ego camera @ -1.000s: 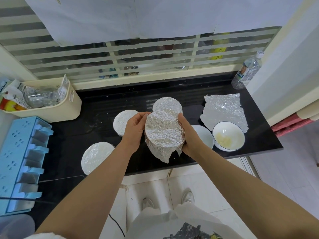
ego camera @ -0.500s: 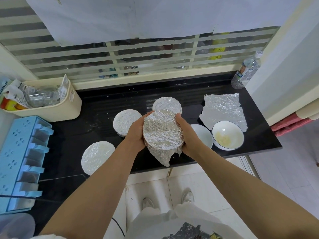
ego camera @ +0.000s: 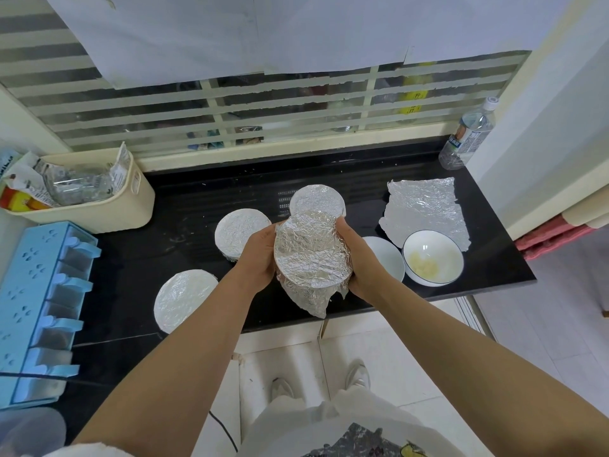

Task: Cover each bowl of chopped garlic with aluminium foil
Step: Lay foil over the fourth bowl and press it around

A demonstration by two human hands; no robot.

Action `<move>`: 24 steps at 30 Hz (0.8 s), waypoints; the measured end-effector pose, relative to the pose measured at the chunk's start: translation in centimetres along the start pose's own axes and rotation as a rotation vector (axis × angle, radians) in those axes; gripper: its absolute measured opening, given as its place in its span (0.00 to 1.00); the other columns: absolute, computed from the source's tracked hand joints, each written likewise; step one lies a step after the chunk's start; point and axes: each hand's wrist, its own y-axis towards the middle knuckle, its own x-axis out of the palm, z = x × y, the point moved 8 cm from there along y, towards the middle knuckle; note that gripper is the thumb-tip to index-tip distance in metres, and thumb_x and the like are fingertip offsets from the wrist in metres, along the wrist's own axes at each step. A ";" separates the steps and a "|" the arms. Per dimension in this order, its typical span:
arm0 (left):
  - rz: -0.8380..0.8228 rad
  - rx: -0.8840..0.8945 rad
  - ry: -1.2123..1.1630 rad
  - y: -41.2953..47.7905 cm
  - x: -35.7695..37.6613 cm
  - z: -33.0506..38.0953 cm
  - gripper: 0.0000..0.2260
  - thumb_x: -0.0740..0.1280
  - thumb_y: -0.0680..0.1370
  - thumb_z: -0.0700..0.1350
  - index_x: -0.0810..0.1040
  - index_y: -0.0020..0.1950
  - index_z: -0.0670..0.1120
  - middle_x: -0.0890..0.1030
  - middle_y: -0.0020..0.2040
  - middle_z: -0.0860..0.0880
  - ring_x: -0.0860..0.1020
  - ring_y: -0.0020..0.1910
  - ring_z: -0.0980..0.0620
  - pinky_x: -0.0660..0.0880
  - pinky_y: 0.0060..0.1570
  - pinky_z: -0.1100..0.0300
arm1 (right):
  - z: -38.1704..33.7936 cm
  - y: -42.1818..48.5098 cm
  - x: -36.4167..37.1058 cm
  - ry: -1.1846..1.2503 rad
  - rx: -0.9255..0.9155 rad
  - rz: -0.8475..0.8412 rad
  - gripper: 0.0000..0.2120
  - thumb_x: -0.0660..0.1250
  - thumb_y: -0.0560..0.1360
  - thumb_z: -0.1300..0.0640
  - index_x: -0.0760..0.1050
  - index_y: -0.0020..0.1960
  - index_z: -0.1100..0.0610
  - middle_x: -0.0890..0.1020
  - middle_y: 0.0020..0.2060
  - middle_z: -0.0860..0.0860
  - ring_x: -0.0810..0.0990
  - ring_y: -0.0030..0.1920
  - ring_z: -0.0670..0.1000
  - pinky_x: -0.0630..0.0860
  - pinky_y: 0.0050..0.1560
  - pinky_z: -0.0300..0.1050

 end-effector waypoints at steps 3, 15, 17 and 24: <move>0.088 -0.102 -0.106 -0.1 -0.3 -1.1 0.09 0.61 0.82 0.39 0.80 0.46 0.41 0.85 0.40 0.46 0.83 0.42 0.47 0.80 0.42 0.54 | 0.1 0.0 0.0 -0.008 0.008 0.000 0.18 0.55 0.81 0.43 0.77 0.58 0.52 0.86 0.50 0.52 0.85 0.52 0.53 0.82 0.48 0.47; 0.235 0.203 0.387 0.2 -1.8 0.9 0.09 0.66 0.78 0.33 0.82 0.40 0.38 0.81 0.27 0.53 0.79 0.28 0.58 0.75 0.28 0.63 | 0.6 0.3 -0.4 -0.006 0.004 0.005 0.19 0.56 0.81 0.44 0.75 0.62 0.54 0.84 0.54 0.54 0.83 0.55 0.55 0.81 0.50 0.48; 0.244 0.233 0.399 0.4 -2.0 1.3 0.11 0.68 0.79 0.38 0.81 0.37 0.38 0.80 0.29 0.50 0.79 0.30 0.55 0.77 0.31 0.62 | 0.6 0.4 -0.4 0.001 -0.003 0.008 0.20 0.55 0.82 0.44 0.75 0.63 0.55 0.84 0.55 0.54 0.83 0.56 0.55 0.81 0.52 0.49; 0.035 -0.030 0.179 0.7 -0.4 -0.2 0.30 0.52 0.81 0.65 0.84 0.45 0.44 0.85 0.44 0.44 0.83 0.45 0.46 0.78 0.49 0.53 | 0.0 0.8 -0.5 -0.008 -0.014 0.008 0.20 0.55 0.82 0.44 0.74 0.65 0.55 0.83 0.56 0.55 0.82 0.57 0.56 0.78 0.57 0.53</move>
